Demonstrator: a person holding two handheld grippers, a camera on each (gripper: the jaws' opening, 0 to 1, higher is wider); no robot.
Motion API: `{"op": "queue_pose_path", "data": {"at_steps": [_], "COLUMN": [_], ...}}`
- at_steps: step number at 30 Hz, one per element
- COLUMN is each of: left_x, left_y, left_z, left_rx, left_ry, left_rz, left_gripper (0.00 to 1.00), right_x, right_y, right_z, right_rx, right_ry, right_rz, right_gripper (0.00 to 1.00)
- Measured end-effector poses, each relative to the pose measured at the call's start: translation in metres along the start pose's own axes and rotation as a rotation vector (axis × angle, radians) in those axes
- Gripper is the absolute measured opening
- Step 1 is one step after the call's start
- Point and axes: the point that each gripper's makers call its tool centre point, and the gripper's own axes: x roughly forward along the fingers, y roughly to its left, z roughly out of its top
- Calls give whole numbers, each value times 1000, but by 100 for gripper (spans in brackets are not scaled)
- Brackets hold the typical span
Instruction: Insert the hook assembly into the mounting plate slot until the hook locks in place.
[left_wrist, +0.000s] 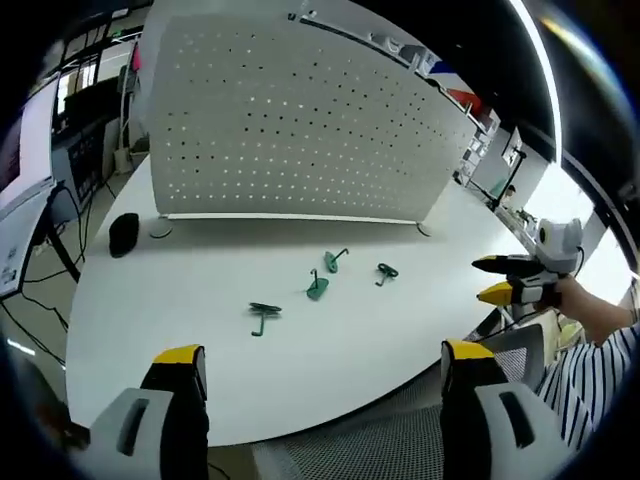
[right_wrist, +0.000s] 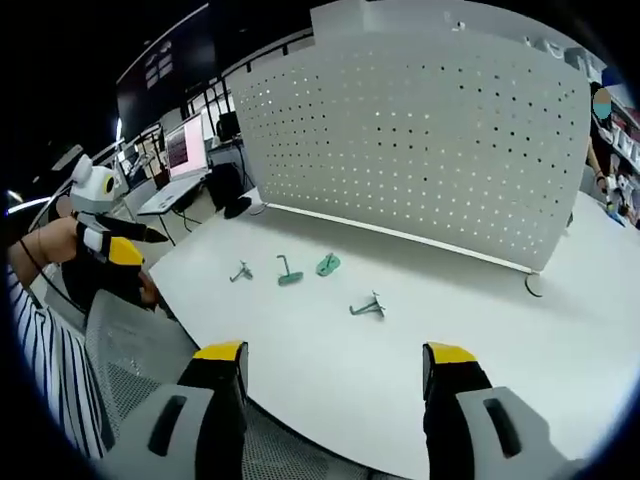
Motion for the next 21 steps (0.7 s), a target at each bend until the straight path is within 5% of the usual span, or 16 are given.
{"op": "queue_pose_path", "data": {"at_steps": [21], "left_x": [5], "left_y": [-6], "left_z": [-6], "left_rx": [22], "left_ry": [7], "left_rz": [14], "left_gripper": [100], "right_x": [-3], "right_y": [-2], "right_z": [-6], "right_rx": [10], "right_ry": [-1], "right_rz": [-10], "right_gripper": [67]}}
